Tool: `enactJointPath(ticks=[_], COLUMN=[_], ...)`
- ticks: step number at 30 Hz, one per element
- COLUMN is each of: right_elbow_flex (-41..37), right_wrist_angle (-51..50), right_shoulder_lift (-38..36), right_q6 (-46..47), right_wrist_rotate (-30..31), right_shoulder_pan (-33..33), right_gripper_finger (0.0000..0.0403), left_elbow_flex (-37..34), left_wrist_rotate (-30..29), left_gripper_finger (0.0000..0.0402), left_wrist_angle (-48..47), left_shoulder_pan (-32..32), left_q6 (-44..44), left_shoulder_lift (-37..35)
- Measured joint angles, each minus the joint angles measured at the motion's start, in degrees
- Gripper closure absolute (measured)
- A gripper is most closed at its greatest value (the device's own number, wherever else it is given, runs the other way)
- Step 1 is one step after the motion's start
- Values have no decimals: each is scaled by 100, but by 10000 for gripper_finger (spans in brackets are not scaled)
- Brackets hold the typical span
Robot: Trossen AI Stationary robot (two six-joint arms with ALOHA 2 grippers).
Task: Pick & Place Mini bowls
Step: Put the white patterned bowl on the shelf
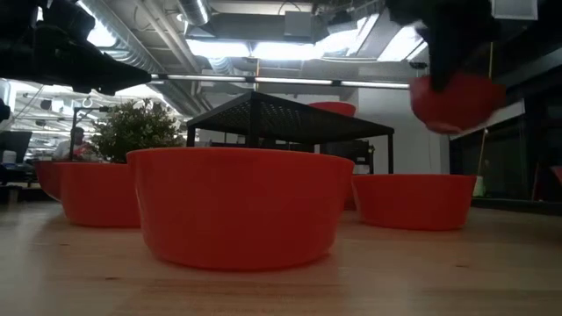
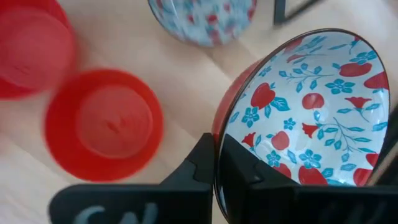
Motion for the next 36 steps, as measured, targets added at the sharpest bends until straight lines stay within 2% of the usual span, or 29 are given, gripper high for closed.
enactJointPath(ticks=[9,15,19,29,36], right_elbow_flex=[755,1016,1049,1049,1049], right_wrist_angle=[25,678,1542,3571,4372], right_shoulder_lift=[0,0,0,0,0], right_q6=[-534,-1307,-2302,-5295,-7049], right_wrist_rotate=[533,932,1135,1026,917], right_shoulder_pan=[-1,-3,-43,-321,-537], right_gripper_finger=[392,392,392,392,386], left_elbow_flex=[0,0,0,-2,-1], left_wrist_rotate=[0,0,0,0,0], left_gripper_finger=[313,313,313,313,313], left_wrist_angle=[0,-1,-1,0,0], left_shoulder_pan=[2,1,0,1,2], left_q6=[0,0,0,0,0], left_shoulder_lift=[2,1,1,1,1])
